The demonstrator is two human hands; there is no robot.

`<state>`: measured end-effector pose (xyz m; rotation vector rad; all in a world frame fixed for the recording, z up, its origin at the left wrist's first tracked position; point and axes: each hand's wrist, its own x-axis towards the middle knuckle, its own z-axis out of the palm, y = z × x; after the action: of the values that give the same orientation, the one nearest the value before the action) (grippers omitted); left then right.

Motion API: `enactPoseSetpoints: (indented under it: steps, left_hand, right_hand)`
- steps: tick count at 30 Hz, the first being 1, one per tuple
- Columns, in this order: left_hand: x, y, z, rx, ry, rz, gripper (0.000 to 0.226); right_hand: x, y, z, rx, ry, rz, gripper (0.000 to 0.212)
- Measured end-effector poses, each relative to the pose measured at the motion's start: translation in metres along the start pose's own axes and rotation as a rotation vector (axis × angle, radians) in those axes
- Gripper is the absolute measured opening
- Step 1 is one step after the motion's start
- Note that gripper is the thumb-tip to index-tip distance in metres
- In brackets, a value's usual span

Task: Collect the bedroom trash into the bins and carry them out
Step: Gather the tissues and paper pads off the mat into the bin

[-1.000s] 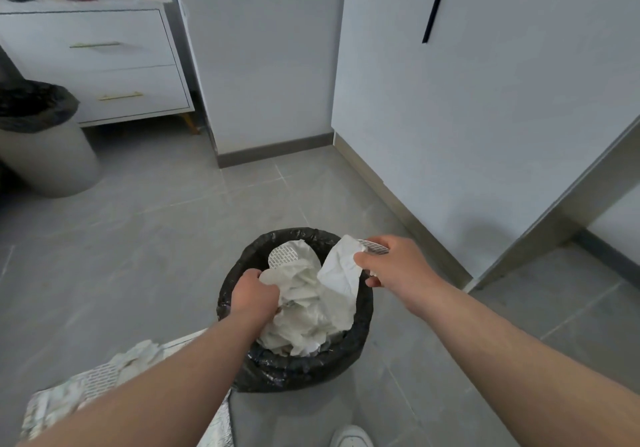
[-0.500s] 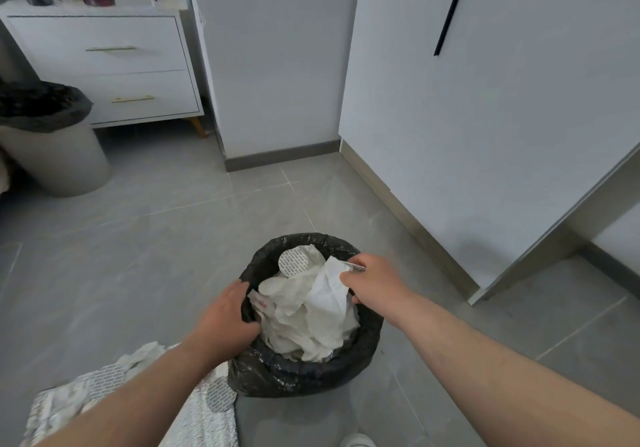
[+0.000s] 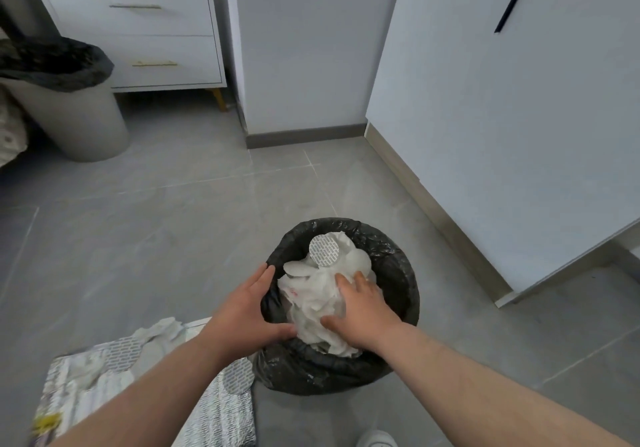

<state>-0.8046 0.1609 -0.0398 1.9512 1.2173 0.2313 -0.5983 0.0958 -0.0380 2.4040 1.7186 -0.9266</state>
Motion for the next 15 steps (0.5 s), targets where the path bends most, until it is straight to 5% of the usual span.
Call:
enactPoseSetpoints:
  steps: [8,15]
  left_hand:
    - [-0.009,-0.015,-0.004,-0.058,0.039,0.002,0.101]
    - [-0.065,-0.096,-0.056,-0.084,0.269,-0.194,0.041]
  right_hand:
    - [0.005,-0.016,-0.014,-0.143,-0.016,0.005,0.073]
    - [-0.022,-0.097,-0.050,0.064,0.441,-0.214,0.043]
